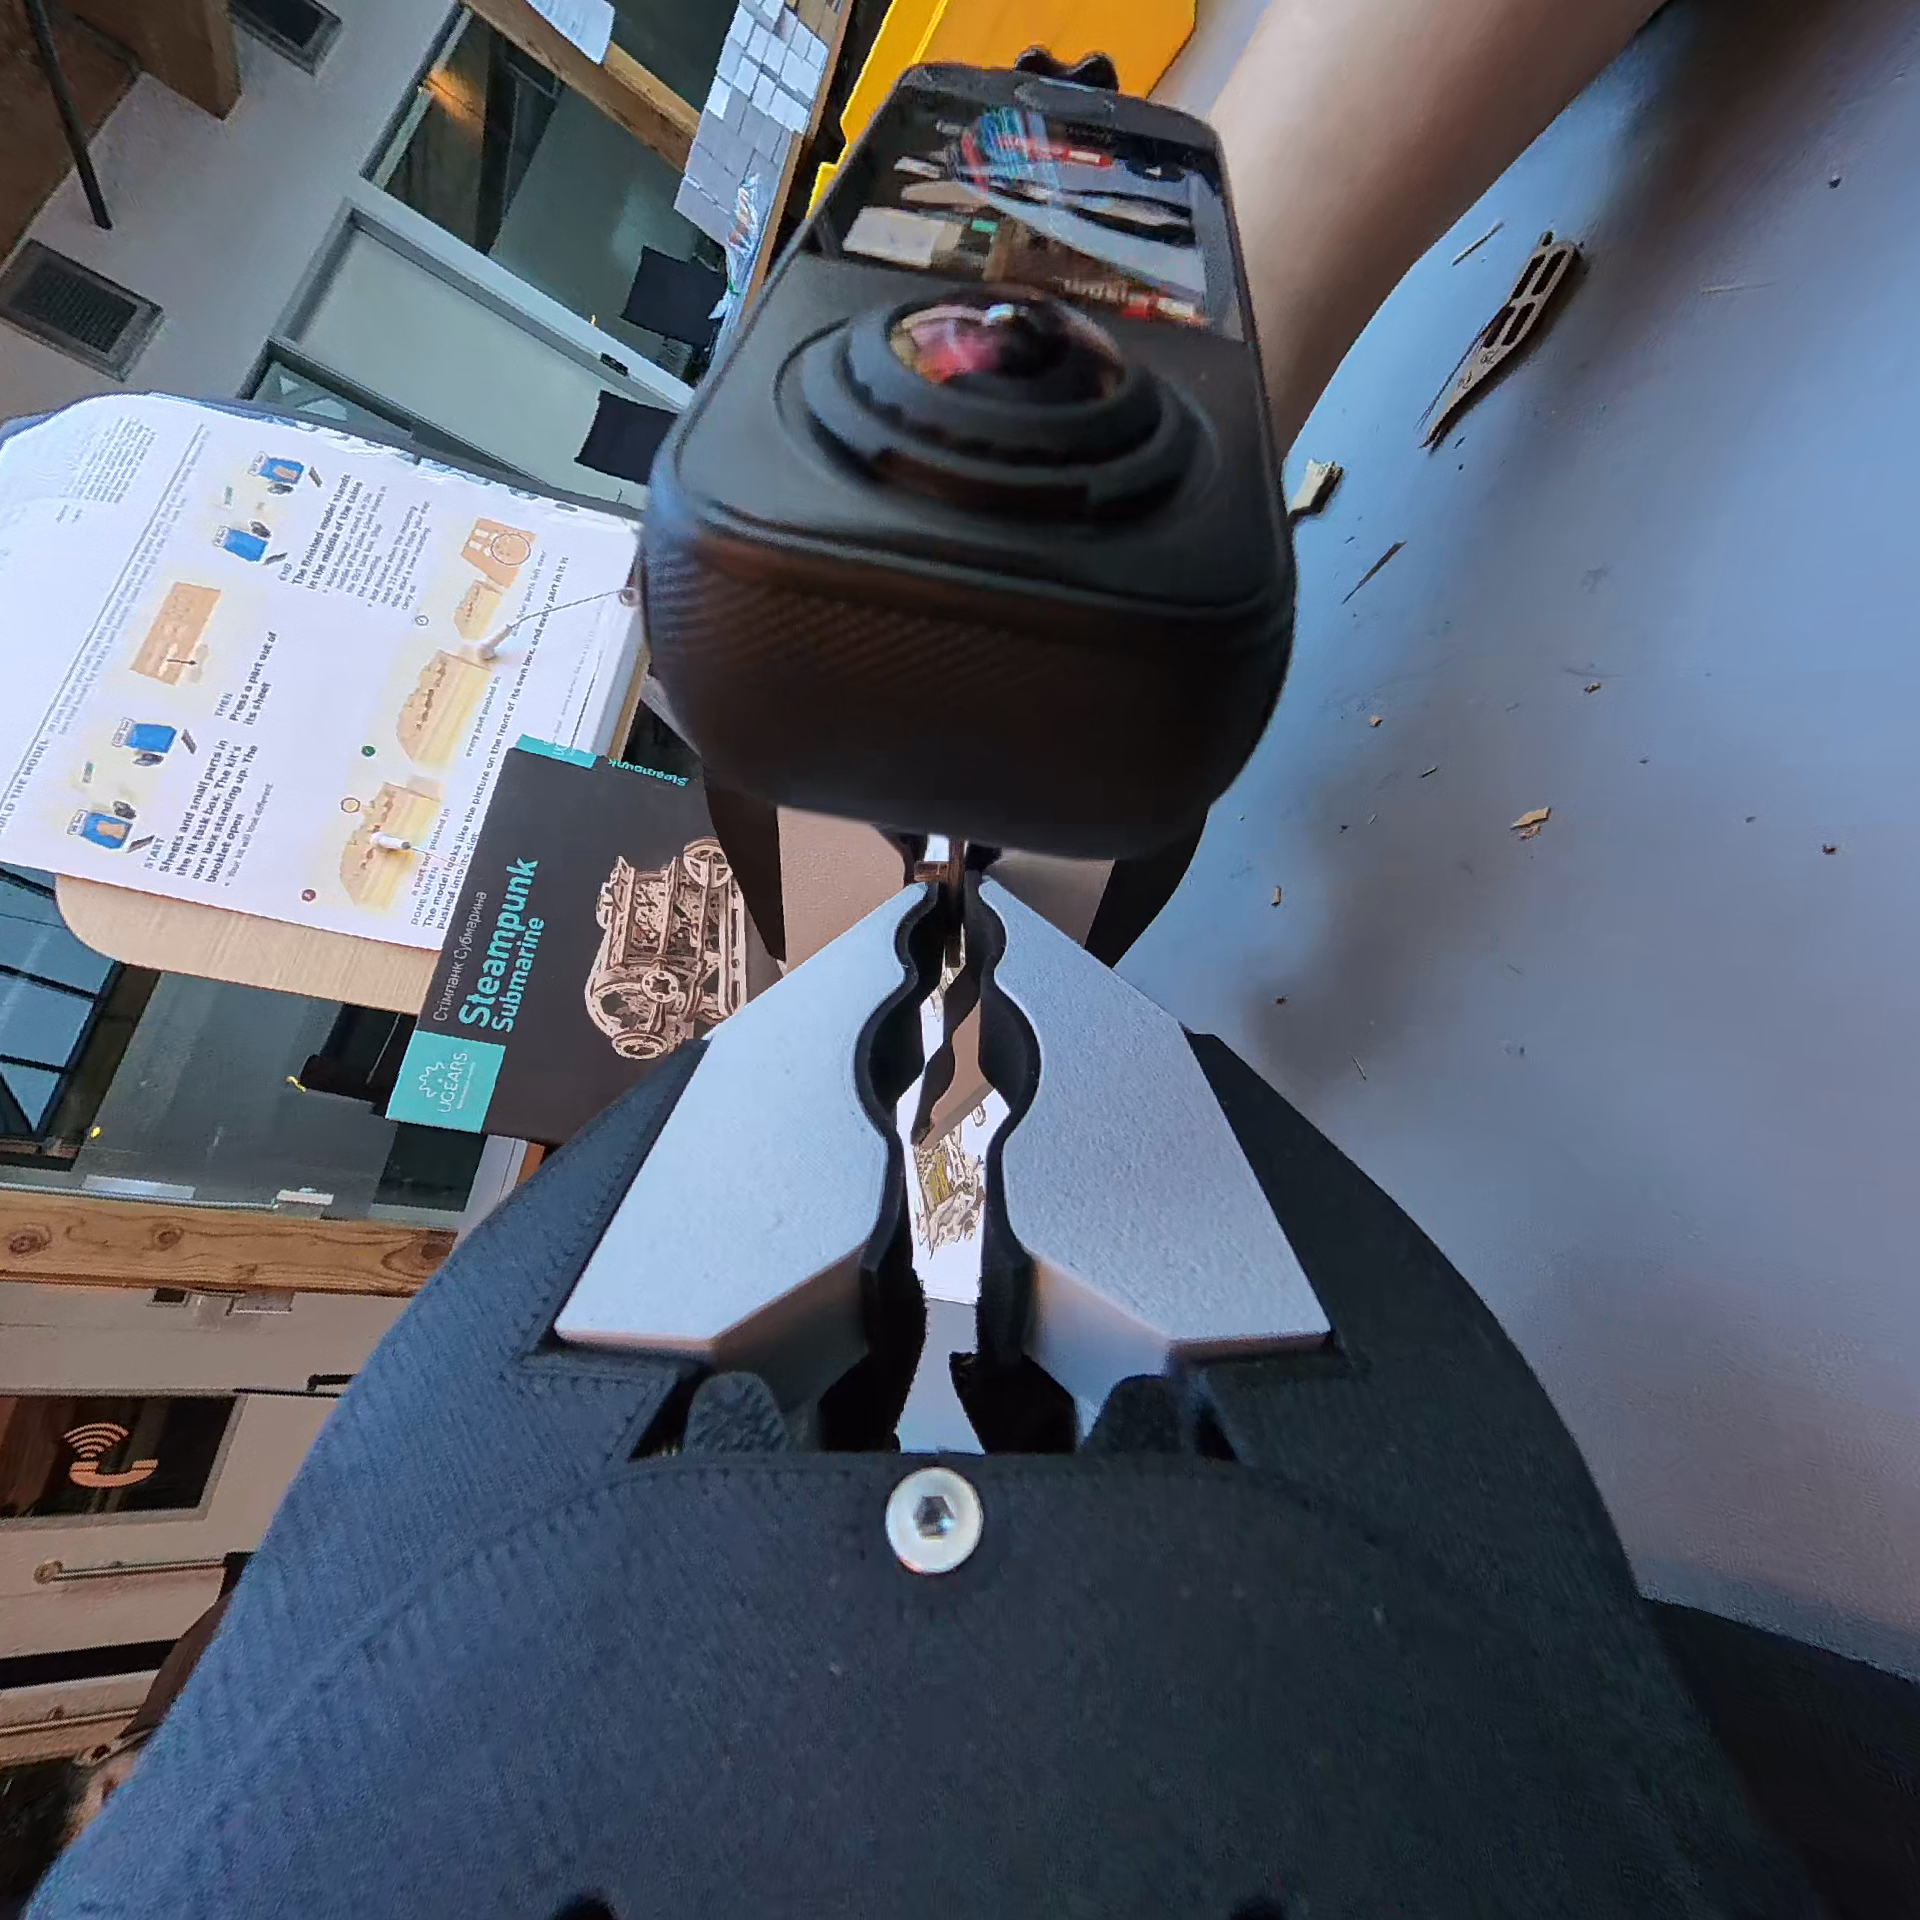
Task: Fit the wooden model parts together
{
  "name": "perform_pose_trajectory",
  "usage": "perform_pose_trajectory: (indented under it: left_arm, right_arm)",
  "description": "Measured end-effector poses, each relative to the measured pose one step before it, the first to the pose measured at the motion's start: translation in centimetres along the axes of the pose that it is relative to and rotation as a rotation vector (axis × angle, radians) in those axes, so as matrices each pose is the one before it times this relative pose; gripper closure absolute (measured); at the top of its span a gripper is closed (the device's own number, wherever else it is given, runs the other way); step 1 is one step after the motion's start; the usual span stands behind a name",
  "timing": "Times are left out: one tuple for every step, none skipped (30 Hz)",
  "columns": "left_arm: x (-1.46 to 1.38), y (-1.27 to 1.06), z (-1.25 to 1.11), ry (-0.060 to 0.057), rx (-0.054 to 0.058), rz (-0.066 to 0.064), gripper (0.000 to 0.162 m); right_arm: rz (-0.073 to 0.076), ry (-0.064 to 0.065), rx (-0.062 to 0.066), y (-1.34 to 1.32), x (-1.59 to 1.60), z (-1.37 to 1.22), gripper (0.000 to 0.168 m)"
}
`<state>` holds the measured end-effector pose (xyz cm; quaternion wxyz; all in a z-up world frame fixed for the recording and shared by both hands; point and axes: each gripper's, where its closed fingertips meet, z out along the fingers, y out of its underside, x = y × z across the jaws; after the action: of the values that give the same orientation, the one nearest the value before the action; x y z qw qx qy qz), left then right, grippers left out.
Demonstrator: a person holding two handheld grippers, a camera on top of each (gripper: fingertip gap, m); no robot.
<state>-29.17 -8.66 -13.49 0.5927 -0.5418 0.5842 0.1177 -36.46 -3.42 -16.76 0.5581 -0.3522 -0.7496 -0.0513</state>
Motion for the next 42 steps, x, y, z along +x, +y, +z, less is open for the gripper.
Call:
perform_pose_trajectory:
  left_arm:
    - [0.017, 0.021, 0.029, 0.0006, -0.002, -0.0009, 0.161]
    - [-0.025, 0.0, 0.002, -0.0009, 0.0, -0.0034, 0.161]
    - [-0.062, -0.033, -0.021, -0.0016, 0.0034, -0.0058, 0.161]
    - [-0.102, -0.061, -0.042, -0.0021, 0.0043, -0.0089, 0.161]
    - [-0.153, -0.071, -0.043, -0.0048, 0.0055, -0.0109, 0.161]
    - [-0.126, -0.069, -0.066, -0.0035, 0.0042, -0.0085, 0.161]
    - [-0.101, -0.036, -0.033, -0.0033, 0.0022, -0.0037, 0.161]
    - [-0.036, 0.001, -0.023, -0.0016, 0.0014, -0.0004, 0.161]
    - [-0.021, 0.046, 0.023, -0.0022, -0.0019, 0.0005, 0.161]
    - [-0.015, 0.044, 0.025, -0.0022, -0.0017, -0.0004, 0.16]
    - [0.05, 0.052, -0.002, 0.0028, -0.0012, 0.0036, 0.161]
    - [0.057, 0.082, -0.003, 0.0033, -0.0007, 0.0039, 0.161]
    - [0.0, 0.041, 0.019, -0.0001, 0.0016, -0.0031, 0.161]
    - [-0.042, -0.061, 0.005, -0.001, 0.0073, -0.0106, 0.161]
    - [-0.101, -0.088, -0.052, -0.0018, 0.01, -0.0106, 0.161]
    - [-0.176, -0.204, -0.135, -0.0047, 0.018, -0.0108, 0.161]
    - [-0.253, -0.284, -0.182, -0.0083, 0.0233, -0.0112, 0.161]
    - [-0.182, -0.352, -0.192, -0.0048, 0.0258, -0.0061, 0.161]
    - [-0.097, -0.332, -0.165, -0.003, 0.024, 0.0, 0.161]
    - [-0.173, -0.433, -0.155, -0.0117, 0.0295, 0.003, 0.161]
    - [-0.241, -0.414, -0.142, -0.0151, 0.0283, -0.0004, 0.161]
    - [-0.078, -0.328, -0.107, -0.0006, 0.0237, -0.007, 0.161]
    - [-0.031, -0.335, -0.109, 0.0045, 0.0259, -0.0145, 0.161]
    - [-0.05, -0.308, -0.102, 0.0036, 0.0242, -0.019, 0.161]
    - [-0.047, -0.274, -0.084, 0.0037, 0.0217, -0.019, 0.161]
    - [0.008, -0.248, -0.09, 0.0076, 0.02, -0.0187, 0.161]
    - [-0.074, -0.211, -0.082, 0.0018, 0.0171, -0.0152, 0.162]
    - [-0.087, -0.186, -0.085, 0.0008, 0.0155, -0.0126, 0.161]
    - [0.049, -0.168, -0.08, 0.0104, 0.0145, -0.0142, 0.161]
    - [-0.013, -0.11, -0.062, 0.0049, 0.011, -0.0123, 0.158]
    - [-0.047, -0.094, -0.071, -0.0001, 0.0096, -0.0049, 0.159]
    - [0.033, -0.122, -0.065, 0.0044, 0.0122, -0.0027, 0.162]
    - [0.038, -0.085, -0.049, 0.0052, 0.0086, -0.0043, 0.162]
    - [0.011, -0.05, -0.052, 0.0028, 0.006, -0.0028, 0.161]
    - [0.003, -0.11, -0.068, 0.0027, 0.0086, -0.0026, 0.162]
    - [-0.041, -0.145, -0.103, 0.0008, 0.0111, -0.0025, 0.161]
    - [-0.089, -0.128, -0.109, -0.0011, 0.0098, -0.0038, 0.161]
    - [-0.127, -0.157, -0.124, -0.0024, 0.011, -0.0059, 0.161]
    - [-0.138, -0.15, -0.117, -0.0035, 0.0112, -0.0064, 0.162]
    - [-0.149, -0.084, -0.101, -0.005, 0.0071, -0.005, 0.161]
    - [-0.146, -0.038, -0.099, -0.0048, 0.004, -0.0014, 0.161]
    - [-0.091, -0.056, -0.095, -0.0029, 0.0045, 0.0028, 0.161]
  right_arm:
    - [0.0019, -0.0054, -0.0028, 0.057, -0.067, 0.015, 0.163]
    - [0.0015, 0.003, -0.001, 0.027, 0.071, -0.004, 0.164]
    - [-0.0017, 0.0085, 0.0027, -0.039, 0.142, -0.034, 0.163]
    - [0.0018, 0.0148, -0.0006, -0.026, 0.254, -0.052, 0.164]
    - [0.0032, 0.0193, -0.0022, -0.034, 0.325, -0.076, 0.163]
    - [0.003, 0.0138, -0.0023, -0.043, 0.258, -0.045, 0.163]
    - [0.0048, 0.0044, -0.0084, 0.042, 0.118, -0.011, 0.165]
    - [0.0003, 0.0013, 0.0002, -0.039, 0.034, -0.003, 0.163]
    - [0.0033, 0.0048, -0.0042, 0.056, 0.057, 0.041, 0.163]
    - [-0.0013, 0.0098, -0.0037, 0.034, 0.074, 0.042, 0.161]
    - [-0.0089, -0.0044, 0.0042, -0.066, -0.12, 0.046, 0.161]
    - [0.0007, -0.0222, 0.0058, -0.064, -0.297, 0.074, 0.161]
    - [0.0238, -0.0221, 0.0101, -0.058, -0.21, 0.053, 0.16]
    - [0.0343, -0.0263, 0.0217, -0.213, -0.237, 0.013, 0.156]
    - [0.031, -0.034, 0.0288, -0.306, -0.345, -0.034, 0.149]
    - [0.0349, -0.0131, 0.0166, -0.081, 0.024, -0.09, 0.146]
    - [0.0339, -0.0155, 0.0224, -0.165, 0.041, -0.126, 0.144]
    - [0.0262, -0.0405, 0.0361, -0.426, -0.324, -0.219, 0.14]
    - [0.0213, -0.0352, 0.0469, -0.573, -0.3, -0.312, 0.139]
    - [0.0176, -0.0329, 0.0521, -0.602, -0.341, -0.343, 0.139]
    - [0.0157, -0.0502, 0.0563, -0.681, -0.694, -0.325, 0.14]
    - [0.0159, -0.0451, 0.0416, -0.481, -0.666, -0.213, 0.141]
    - [0.0167, -0.026, 0.02, -0.201, -0.374, -0.083, 0.141]
    - [0.0148, -0.0273, 0.0135, -0.144, -0.375, -0.023, 0.141]
    - [0.0158, -0.0319, 0.0181, -0.264, -0.418, -0.013, 0.141]
    - [0.0201, -0.0015, 0.0086, -0.106, 0.098, -0.016, 0.141]
    - [0.0234, -0.0045, 0.006, -0.077, 0.11, -0.049, 0.141]
    - [0.0274, -0.0232, 0.0223, -0.311, -0.145, -0.16, 0.141]
    - [0.0266, -0.0155, 0.0328, -0.468, -0.021, -0.286, 0.141]
    - [0.0238, -0.0133, 0.032, -0.454, 0.043, -0.35, 0.141]
    - [0.0224, -0.0204, 0.0286, -0.42, -0.017, -0.388, 0.141]
    - [0.0193, -0.0163, 0.0236, -0.326, 0.056, -0.418, 0.143]
    - [0.0126, -0.0092, 0.0138, -0.201, 0.176, -0.438, 0.143]
    - [0.0038, -0.0073, 0.0108, -0.175, 0.194, -0.494, 0.143]
    - [0.0009, -0.0243, 0.0129, -0.242, -0.084, -0.536, 0.143]
    - [0.0055, -0.0438, 0.0095, -0.26, -0.409, -0.584, 0.142]
    - [0.0103, -0.0354, 0.0119, -0.359, -0.319, -0.598, 0.14]
    - [0.0088, -0.016, 0.0042, -0.314, -0.061, -0.594, 0.139]
    - [0.006, -0.0072, 0.0023, -0.294, 0.035, -0.579, 0.138]
    - [0.0092, -0.0166, -0.0007, -0.294, -0.099, -0.532, 0.137]
    - [0.0159, -0.0099, 0.0001, -0.354, -0.024, -0.49, 0.137]
    - [0.0174, -0.007, 0.018, -0.65, -0.032, -0.431, 0.137]
